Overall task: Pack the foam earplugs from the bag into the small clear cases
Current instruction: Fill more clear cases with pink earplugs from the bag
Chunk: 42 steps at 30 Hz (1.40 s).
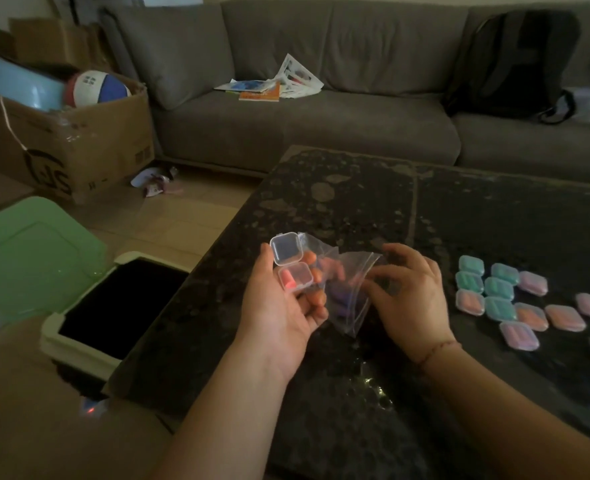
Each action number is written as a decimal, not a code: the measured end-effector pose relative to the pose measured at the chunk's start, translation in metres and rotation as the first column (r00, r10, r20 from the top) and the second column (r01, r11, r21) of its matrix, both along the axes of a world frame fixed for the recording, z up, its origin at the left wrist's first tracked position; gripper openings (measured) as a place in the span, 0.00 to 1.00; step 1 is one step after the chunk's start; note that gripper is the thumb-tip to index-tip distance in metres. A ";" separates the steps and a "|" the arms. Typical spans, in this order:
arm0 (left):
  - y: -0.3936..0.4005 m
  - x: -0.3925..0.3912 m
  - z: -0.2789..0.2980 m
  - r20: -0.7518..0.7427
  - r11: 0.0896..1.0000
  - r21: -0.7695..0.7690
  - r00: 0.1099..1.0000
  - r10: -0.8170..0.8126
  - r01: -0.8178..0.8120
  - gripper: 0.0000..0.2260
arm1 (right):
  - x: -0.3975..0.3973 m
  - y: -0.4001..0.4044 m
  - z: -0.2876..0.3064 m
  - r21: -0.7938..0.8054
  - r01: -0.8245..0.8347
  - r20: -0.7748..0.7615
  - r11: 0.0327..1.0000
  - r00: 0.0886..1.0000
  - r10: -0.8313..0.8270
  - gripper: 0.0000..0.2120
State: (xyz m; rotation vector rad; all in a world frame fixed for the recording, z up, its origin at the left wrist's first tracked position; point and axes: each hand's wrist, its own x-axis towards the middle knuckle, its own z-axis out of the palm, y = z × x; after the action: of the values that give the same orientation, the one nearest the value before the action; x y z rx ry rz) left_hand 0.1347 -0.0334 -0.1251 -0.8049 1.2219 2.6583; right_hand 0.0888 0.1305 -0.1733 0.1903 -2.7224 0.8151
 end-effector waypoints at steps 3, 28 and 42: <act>0.010 0.003 -0.005 0.011 0.998 -0.049 0.999 -0.032 0.033 0.27 | 0.024 0.023 0.016 -0.074 -0.006 0.001 0.997 1.000 0.006 0.04; 0.048 0.019 -0.010 -0.102 0.954 -0.065 0.949 -0.300 0.294 0.27 | 0.066 0.010 0.047 -0.385 -0.209 -0.009 0.899 0.975 0.223 0.04; 0.052 0.015 -0.009 -0.125 0.926 0.119 0.931 -0.344 0.358 0.23 | 0.062 0.024 0.041 0.062 -0.345 -0.013 0.936 0.938 0.347 0.22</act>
State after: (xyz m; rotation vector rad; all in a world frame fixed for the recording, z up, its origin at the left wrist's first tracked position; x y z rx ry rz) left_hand 0.1495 0.0182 -0.1337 -0.3877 1.0663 2.4761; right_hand 0.1506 0.1545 -0.1323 0.7053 -2.7297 0.8127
